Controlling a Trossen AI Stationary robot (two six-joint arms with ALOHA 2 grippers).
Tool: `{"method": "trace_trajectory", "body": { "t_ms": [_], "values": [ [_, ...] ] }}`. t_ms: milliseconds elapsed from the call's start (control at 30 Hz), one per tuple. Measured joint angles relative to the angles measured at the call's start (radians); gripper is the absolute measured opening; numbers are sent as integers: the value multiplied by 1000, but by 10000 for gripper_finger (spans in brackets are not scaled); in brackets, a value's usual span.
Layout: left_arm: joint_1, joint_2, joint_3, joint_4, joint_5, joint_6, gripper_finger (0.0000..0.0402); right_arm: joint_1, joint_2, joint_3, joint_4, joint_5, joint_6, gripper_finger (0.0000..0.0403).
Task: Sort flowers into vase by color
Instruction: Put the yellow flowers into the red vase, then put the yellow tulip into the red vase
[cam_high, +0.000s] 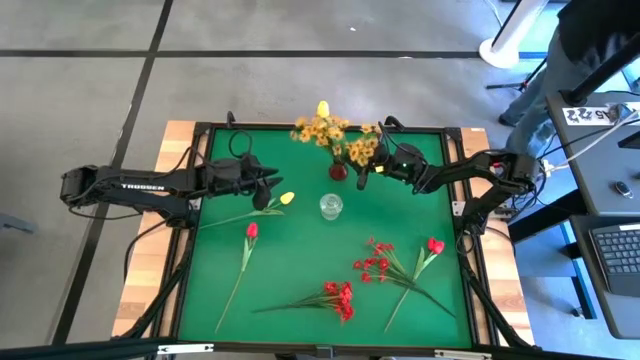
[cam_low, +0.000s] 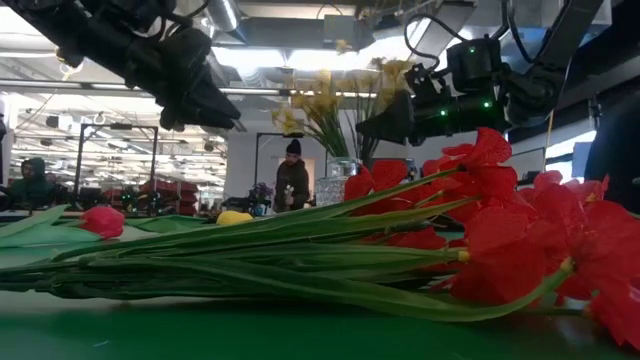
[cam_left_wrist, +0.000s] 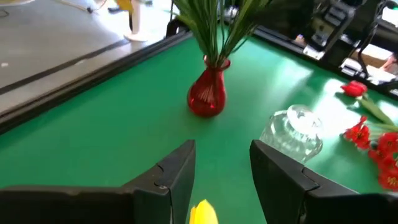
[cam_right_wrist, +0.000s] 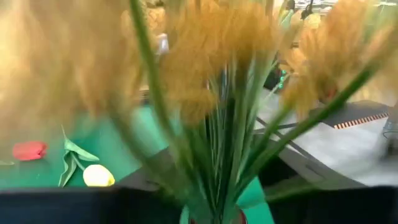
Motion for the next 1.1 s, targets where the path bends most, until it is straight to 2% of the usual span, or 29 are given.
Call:
{"method": "trace_trajectory", "body": {
  "t_ms": [200, 400, 633, 833, 1100],
  "values": [
    [0, 0, 0, -102, 0, -20, 148, 0, -72, 0, -128, 17, -19, 262],
    [0, 1, 0, -235, 21, -56, 148, 1, -226, 0, -351, 6, -20, 303],
    [0, 2, 0, -434, 75, -132, 148, 1, -418, 0, -672, -50, -19, 315],
    [-8, 2, 0, -578, 168, -195, 148, 1, -560, 0, -909, -79, -13, 315],
    [-78, 56, 9, -601, 212, -256, 148, 1, -690, 0, -999, -79, -13, 315]
  ]
}}
